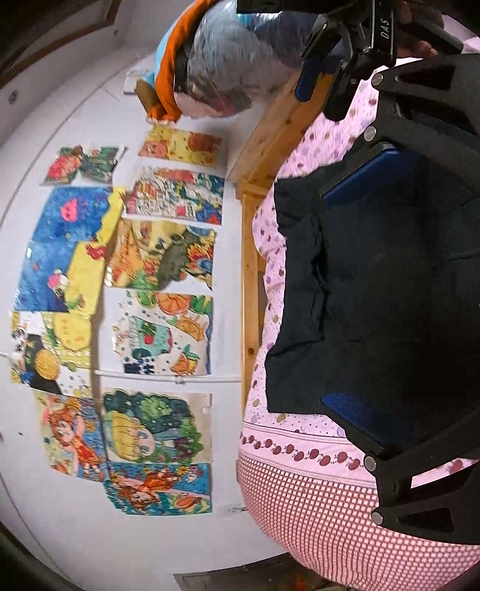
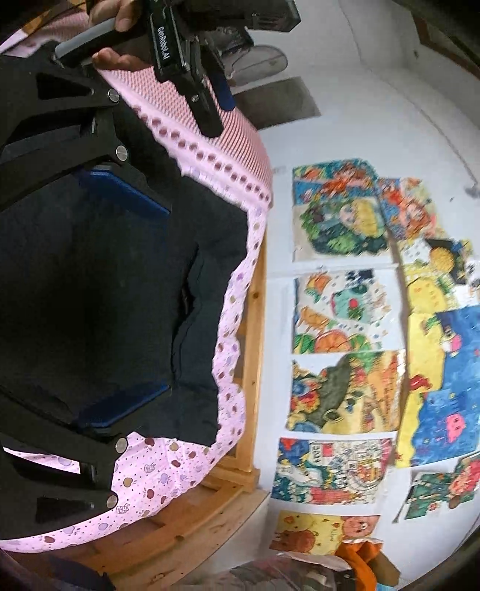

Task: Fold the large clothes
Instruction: 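Raise both open grippers away from the folded black jacket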

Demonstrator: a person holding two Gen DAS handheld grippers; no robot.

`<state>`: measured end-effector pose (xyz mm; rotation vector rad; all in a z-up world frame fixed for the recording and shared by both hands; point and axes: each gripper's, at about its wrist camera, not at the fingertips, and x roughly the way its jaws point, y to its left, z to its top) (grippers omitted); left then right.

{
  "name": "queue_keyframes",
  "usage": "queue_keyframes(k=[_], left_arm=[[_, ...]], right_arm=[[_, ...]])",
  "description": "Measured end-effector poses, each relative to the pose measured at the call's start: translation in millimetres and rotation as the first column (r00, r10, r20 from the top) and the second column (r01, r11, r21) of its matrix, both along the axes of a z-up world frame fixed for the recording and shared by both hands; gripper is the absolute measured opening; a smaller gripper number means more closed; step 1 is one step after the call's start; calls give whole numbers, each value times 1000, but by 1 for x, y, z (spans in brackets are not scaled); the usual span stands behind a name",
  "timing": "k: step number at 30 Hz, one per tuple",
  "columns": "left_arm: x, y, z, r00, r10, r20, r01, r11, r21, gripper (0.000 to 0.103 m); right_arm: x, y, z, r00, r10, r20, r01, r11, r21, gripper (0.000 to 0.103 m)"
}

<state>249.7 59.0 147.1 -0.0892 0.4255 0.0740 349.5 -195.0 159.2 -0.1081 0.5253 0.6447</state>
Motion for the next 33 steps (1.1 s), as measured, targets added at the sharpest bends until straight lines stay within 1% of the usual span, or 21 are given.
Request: queue_keyframes(k=[5, 8, 12, 16, 19, 22, 24, 28, 33], left_arm=[[-39, -9, 16, 999, -27, 26, 27, 999, 19, 103], [-61, -10, 26, 999, -29, 43, 28, 1000, 13, 103], [-91, -11, 37, 998, -29, 55, 28, 999, 20, 103], [-121, -15, 39, 998, -34, 61, 31, 999, 38, 103], [-137, -18, 32, 998, -39, 52, 36, 998, 48, 103], [-151, -19, 18, 998, -45, 33, 43, 998, 51, 103], [-157, -17, 7, 999, -49, 15, 49, 998, 35, 103], [-160, -11, -13, 997, -61, -40, 61, 998, 0, 103], [-161, -10, -38, 992, -83, -91, 85, 996, 21, 103]], right_arm=[[-39, -6, 22, 999, 24, 39, -25, 1000, 18, 86], [-63, -13, 32, 998, 22, 55, -23, 1000, 20, 86], [-90, -20, 38, 999, 21, 50, -22, 1000, 11, 86], [-118, -32, 40, 998, 36, 55, -36, 999, 1, 86], [-135, -41, 36, 997, 51, 56, -50, 999, -14, 87], [-151, -48, 30, 996, 64, 59, -61, 997, -41, 87], [-160, -54, 23, 996, 70, 59, -66, 995, -68, 87], [-170, -63, 10, 995, 83, 46, -78, 992, -104, 87], [-169, -72, -15, 997, 74, 9, -71, 982, -174, 87]])
